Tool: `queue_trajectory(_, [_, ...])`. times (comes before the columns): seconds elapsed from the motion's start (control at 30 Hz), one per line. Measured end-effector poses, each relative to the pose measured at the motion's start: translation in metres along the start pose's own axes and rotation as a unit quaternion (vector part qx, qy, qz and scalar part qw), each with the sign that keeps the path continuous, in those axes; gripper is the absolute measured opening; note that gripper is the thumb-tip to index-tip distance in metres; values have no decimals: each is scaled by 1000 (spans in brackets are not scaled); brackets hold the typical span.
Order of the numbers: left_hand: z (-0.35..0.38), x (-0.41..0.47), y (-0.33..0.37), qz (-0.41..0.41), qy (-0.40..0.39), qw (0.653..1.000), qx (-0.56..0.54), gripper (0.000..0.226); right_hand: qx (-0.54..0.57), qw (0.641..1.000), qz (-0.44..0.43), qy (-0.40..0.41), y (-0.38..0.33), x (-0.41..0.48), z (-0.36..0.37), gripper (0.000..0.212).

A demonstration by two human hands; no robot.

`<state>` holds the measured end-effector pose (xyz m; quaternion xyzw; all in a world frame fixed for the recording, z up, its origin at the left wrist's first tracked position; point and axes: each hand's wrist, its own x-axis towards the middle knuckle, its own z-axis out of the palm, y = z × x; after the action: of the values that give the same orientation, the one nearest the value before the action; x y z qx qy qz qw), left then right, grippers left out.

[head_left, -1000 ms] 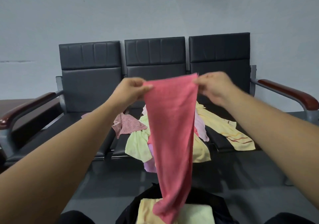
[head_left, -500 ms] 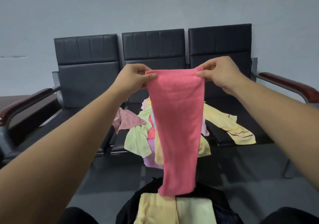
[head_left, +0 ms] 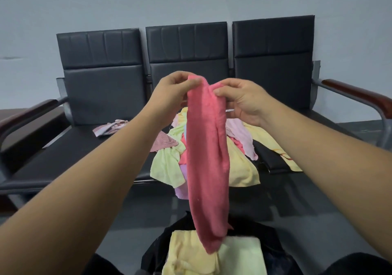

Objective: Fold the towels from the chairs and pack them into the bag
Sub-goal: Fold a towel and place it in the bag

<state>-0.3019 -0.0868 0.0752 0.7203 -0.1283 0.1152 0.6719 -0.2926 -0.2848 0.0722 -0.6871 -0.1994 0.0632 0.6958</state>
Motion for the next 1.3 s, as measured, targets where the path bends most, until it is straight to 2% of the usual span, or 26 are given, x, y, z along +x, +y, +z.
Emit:
queue_trajectory(0.07, [-4,-7,-23,-42,-54,997,-48,41,52,998,-2,25,0,5,-1,9])
queue_trajectory(0.17, [-7,-29,-69,-126,-182,970,100,30,99,994,-8,47,-3,10,-5,7])
queue_trajectory(0.23, [-11,-40,-97,-170,-217,951,140,24,108,991,5,76,2,15,-8,9])
queue_trajectory(0.3, [-11,-49,-115,-207,-216,952,63,22,94,988,37,121,17,20,-11,8])
queue_trajectory(0.37, [-5,-53,-121,-227,-207,949,-70,31,99,980,89,146,41,23,-14,6])
queue_trajectory(0.47, [7,-52,-123,-226,-131,943,-206,36,169,962,200,77,80,16,-15,8])
queue_trajectory(0.5, [8,-51,-122,-221,-111,941,-229,35,172,957,229,50,92,12,-16,7])
queue_trajectory(0.57, [8,-48,-121,-217,-90,935,-266,34,166,948,271,13,116,6,-18,30])
queue_trajectory(0.63, [6,-45,-124,-218,-73,929,-290,34,187,938,293,8,137,1,-19,46])
queue_trajectory(0.73, [1,-43,-134,-222,-40,924,-309,30,240,917,318,14,158,-6,-19,53])
queue_trajectory(0.83, [-2,-37,-145,-235,-17,919,-318,34,215,913,344,-45,171,-9,-21,76])
queue_trajectory(0.93, [0,-28,-152,-251,-6,917,-311,41,187,923,312,-129,174,-6,-21,55])
queue_trajectory(0.97, [1,-25,-154,-256,-3,916,-310,42,175,930,296,-132,174,-4,-21,48])
queue_trajectory(1.03, [2,-23,-155,-260,-4,915,-309,42,161,945,267,-97,173,1,-19,44])
queue_trajectory(1.13, [2,-20,-158,-236,-31,921,-308,44,189,961,197,-33,170,12,-17,50])
queue_trajectory(1.2, [1,-20,-163,-213,-73,942,-248,46,222,961,163,-3,166,17,-18,57])
queue_trajectory(1.27, [2,-25,-170,-208,-133,963,-109,45,234,962,141,20,162,20,-19,57])
queue_trajectory(1.3, [3,-28,-174,-209,-153,965,-37,41,232,963,135,26,160,21,-20,50])
